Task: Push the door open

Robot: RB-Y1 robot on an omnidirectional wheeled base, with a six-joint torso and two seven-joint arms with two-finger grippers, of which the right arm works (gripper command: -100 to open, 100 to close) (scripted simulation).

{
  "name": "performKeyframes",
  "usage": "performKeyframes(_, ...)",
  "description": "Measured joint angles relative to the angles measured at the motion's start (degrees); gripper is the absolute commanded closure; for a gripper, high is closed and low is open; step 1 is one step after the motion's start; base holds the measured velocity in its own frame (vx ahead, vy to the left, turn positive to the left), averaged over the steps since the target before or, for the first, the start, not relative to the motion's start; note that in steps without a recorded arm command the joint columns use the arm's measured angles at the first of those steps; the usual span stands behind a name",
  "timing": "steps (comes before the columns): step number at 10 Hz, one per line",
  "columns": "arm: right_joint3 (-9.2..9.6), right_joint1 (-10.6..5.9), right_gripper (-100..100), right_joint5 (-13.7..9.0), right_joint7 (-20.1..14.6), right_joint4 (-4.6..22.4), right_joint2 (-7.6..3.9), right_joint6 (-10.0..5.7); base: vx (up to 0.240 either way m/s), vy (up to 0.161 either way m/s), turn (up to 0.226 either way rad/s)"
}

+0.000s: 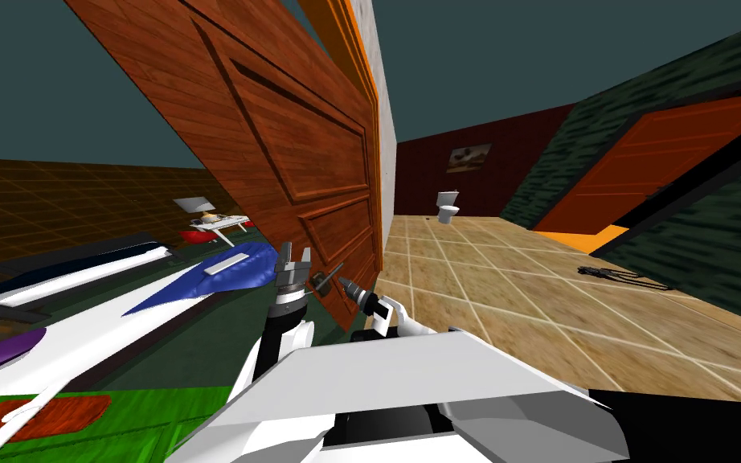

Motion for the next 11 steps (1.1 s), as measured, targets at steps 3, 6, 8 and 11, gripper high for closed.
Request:
performKeyframes(3, -0.56, -0.22, -100, 0.1, 0.3, 0.5, 0.36, -0.05, 0.112, 0.181, 0.021)
performKeyframes(6, -0.91, -0.05, 100, 0.2, 0.6, 0.3, 1.41, 0.15, 0.045, 0.066, 0.007)
performKeyframes(8, -0.9, -0.07, 100, 0.2, 0.5, 0.3, 1.36, 0.12, -0.015, -0.021, 0.002)
performKeyframes(11, -0.9, -0.05, 100, 0.2, 0.5, 0.3, 1.33, 0.12, -0.004, -0.007, 0.0)
